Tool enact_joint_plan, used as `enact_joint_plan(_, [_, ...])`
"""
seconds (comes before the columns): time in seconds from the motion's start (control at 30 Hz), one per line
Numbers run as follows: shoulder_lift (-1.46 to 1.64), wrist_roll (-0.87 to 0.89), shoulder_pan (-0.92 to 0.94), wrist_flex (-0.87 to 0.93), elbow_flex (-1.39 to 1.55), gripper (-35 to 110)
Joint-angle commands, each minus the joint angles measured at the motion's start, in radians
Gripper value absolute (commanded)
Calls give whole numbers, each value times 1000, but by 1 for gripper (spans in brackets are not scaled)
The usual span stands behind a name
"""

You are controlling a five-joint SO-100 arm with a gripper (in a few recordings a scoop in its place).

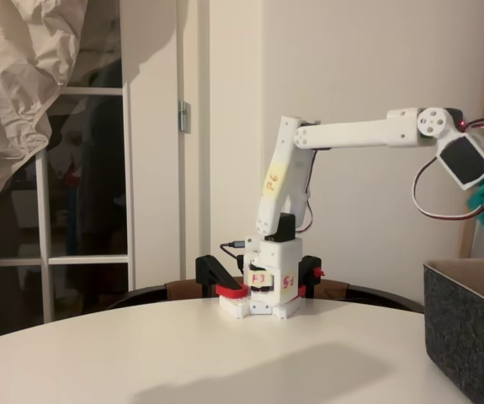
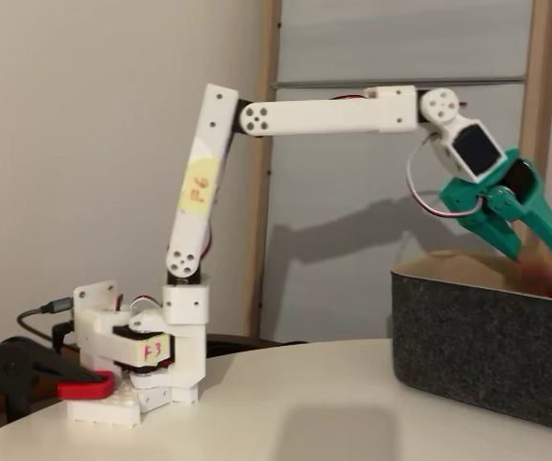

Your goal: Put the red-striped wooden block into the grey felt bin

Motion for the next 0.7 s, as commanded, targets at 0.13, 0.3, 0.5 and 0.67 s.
enact_joint_plan(0.13, [31,6,-14,55,-37,18])
enact_joint_plan(0.3, [69,48,-2,117,-35,19])
enact_joint_plan(0.5, [158,71,5,250,-31,21])
enact_joint_plan(0.67, [232,101,28,348,-26,20])
